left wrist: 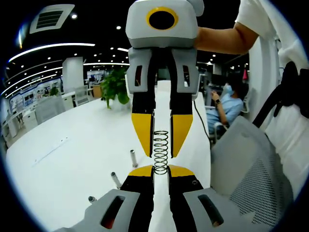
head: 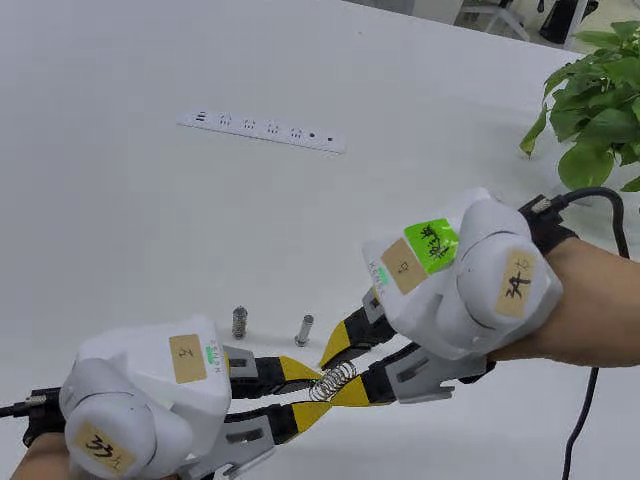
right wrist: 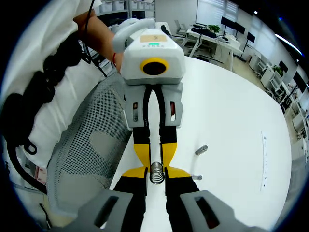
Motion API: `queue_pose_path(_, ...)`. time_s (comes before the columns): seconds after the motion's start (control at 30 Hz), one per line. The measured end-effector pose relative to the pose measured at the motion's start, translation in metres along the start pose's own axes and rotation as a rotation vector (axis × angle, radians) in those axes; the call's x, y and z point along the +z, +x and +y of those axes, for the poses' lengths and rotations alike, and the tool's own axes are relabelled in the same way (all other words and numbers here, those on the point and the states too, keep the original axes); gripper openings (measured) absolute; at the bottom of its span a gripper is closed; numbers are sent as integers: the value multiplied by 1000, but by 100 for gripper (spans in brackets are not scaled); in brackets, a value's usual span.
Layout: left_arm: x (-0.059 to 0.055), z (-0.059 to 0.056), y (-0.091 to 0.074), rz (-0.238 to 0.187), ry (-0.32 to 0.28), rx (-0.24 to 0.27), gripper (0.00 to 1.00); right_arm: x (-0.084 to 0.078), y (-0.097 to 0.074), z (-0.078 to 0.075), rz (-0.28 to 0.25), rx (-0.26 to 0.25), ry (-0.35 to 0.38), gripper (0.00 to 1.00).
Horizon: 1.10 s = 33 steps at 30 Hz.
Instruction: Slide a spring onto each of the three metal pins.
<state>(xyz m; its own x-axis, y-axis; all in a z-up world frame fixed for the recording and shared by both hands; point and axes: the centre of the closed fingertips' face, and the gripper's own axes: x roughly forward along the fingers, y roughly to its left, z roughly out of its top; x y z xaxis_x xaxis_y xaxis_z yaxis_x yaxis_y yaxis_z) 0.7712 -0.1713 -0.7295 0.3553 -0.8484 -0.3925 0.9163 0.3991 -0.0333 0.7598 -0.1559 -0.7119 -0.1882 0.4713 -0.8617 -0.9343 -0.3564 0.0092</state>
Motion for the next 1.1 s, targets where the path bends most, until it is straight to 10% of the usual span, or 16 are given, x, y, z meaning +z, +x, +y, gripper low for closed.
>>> queue_pose_path(1.1,-6,7,-8,-28,-41,25,13,6,7,-8,11,14,28,12)
